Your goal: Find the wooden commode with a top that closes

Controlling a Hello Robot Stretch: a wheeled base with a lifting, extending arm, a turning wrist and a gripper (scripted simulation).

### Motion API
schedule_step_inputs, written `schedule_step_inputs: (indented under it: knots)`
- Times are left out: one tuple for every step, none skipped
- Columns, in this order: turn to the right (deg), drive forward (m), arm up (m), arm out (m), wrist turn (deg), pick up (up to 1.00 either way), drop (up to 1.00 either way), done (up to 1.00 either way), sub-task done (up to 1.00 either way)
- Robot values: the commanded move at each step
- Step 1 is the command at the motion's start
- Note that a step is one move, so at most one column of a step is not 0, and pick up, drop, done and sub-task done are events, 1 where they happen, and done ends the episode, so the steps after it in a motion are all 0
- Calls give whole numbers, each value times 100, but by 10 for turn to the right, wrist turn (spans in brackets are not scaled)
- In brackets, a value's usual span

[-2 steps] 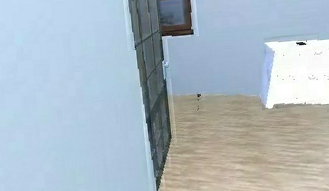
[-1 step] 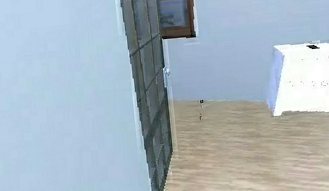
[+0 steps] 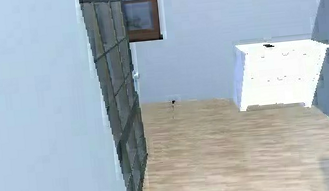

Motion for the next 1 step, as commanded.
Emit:
schedule_step_inputs:
  knots:
    - [0,100,0,0,0,0,0,0,0]
